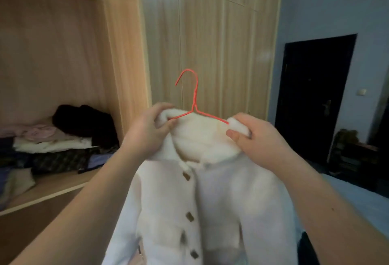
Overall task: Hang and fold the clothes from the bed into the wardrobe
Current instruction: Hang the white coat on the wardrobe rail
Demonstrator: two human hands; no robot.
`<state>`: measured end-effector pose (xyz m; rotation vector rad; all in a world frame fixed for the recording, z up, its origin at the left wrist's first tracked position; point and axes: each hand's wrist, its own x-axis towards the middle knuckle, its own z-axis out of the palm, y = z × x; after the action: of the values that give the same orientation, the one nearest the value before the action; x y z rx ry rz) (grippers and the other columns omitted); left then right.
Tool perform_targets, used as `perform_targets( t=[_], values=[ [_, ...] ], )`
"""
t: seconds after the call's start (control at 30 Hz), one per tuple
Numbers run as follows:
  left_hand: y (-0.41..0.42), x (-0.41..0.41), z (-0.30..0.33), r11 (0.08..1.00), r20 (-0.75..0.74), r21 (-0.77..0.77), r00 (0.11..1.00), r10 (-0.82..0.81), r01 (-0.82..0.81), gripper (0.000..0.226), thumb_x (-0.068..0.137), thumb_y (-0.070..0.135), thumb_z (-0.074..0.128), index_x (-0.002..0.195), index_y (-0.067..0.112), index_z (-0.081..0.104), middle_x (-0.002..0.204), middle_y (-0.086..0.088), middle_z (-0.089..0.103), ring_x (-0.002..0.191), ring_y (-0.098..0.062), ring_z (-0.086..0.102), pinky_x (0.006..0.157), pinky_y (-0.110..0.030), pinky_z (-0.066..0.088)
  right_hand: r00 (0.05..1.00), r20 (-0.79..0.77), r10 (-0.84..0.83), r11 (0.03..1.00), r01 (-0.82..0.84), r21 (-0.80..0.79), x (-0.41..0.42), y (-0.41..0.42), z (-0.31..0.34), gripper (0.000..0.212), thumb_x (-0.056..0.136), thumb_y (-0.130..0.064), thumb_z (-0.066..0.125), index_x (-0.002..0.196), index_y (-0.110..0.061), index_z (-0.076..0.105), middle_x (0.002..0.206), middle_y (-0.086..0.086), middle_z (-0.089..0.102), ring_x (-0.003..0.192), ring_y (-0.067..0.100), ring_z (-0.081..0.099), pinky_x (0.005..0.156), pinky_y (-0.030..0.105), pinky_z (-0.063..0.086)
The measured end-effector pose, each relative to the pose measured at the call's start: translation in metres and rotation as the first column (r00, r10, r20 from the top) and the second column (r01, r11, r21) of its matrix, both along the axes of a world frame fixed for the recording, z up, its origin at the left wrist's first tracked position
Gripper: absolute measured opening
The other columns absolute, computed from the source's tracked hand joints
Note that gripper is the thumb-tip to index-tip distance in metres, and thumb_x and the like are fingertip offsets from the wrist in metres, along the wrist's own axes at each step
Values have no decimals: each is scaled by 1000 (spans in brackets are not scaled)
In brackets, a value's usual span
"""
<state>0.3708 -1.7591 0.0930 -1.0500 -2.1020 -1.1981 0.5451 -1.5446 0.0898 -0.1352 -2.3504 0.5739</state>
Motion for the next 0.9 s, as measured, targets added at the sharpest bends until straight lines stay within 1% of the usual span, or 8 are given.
perform_targets(
  t=[0.13, 0.27, 0.37, 0.5, 0.57, 0.67, 0.8, 0.9],
  values=[
    [-70, -13, -7, 998, -15, -13, 998, 57, -57, 23, 94, 22, 62, 117, 21, 63, 109, 10, 59, 105, -7, 51, 86, -16, 32, 951, 231, 204, 979, -203, -29, -23, -62, 14, 27, 95, -44, 57, 96, -18, 58, 87, 2, 63, 82, 17, 60, 73, 23, 43],
    [-148, -27, -15, 992, -43, -6, 991, 124, -125, 23, 94, 16, 61, 118, 16, 62, 110, 6, 58, 105, -9, 50, 87, -10, 30, 850, 350, 393, 909, -302, -287, -46, -125, 13, 63, 86, -76, 44, 129, -33, 57, 128, -16, 63, 127, 5, 54, 113, 32, 36],
    [-204, -37, -19, 983, -59, -19, 981, 184, -185, 23, 94, 15, 61, 117, 15, 62, 106, 0, 59, 103, -16, 51, 84, -15, 29, 791, 329, 516, 814, -332, -477, -66, -176, 2, 38, 89, -61, 45, 119, -40, 58, 114, -32, 63, 113, -14, 54, 109, 15, 34],
    [-265, -48, -21, 973, -94, -26, 970, 226, -229, 22, 93, 13, 61, 115, 14, 64, 103, -1, 57, 101, -19, 49, 82, -17, 26, 786, 339, 517, 848, -416, -327, -99, -228, -15, 99, 69, -93, 40, 144, -29, 47, 144, -13, 54, 136, 4, 45, 121, 37, 27],
    [-290, -58, -21, 967, -109, -40, 963, 246, -251, 21, 92, 12, 62, 113, 15, 64, 102, -2, 57, 100, -19, 49, 81, -17, 25, 817, 328, 474, 878, -413, -241, -114, -255, -17, 89, 81, -83, 42, 148, -25, 43, 149, -13, 47, 141, 9, 41, 120, 29, 23],
    [-320, -77, -25, 957, -109, -41, 953, 281, -287, 20, 91, 12, 63, 111, 16, 65, 101, -4, 58, 101, -22, 51, 81, -18, 26, 856, 336, 392, 920, -365, -144, -137, -287, -22, 52, 103, -43, 44, 150, -21, 39, 146, -5, 47, 141, 16, 39, 104, 18, 26],
    [-342, -109, -28, 946, -99, -38, 943, 318, -323, 20, 92, 13, 63, 112, 16, 64, 104, -4, 59, 103, -24, 51, 83, -22, 28, 887, 349, 301, 949, -314, -22, -170, -317, -19, 37, 103, -43, 44, 130, -18, 49, 125, 13, 64, 117, 34, 58, 100, 42, 45],
    [-350, -139, -30, 940, -99, -27, 936, 337, -341, 20, 92, 14, 62, 112, 16, 63, 103, 3, 56, 105, -24, 51, 86, -26, 31, 902, 347, 256, 948, -305, 94, -201, -324, -17, 24, 102, -44, 44, 112, -22, 48, 101, 11, 68, 93, 33, 62, 85, 46, 51]
  ],
)
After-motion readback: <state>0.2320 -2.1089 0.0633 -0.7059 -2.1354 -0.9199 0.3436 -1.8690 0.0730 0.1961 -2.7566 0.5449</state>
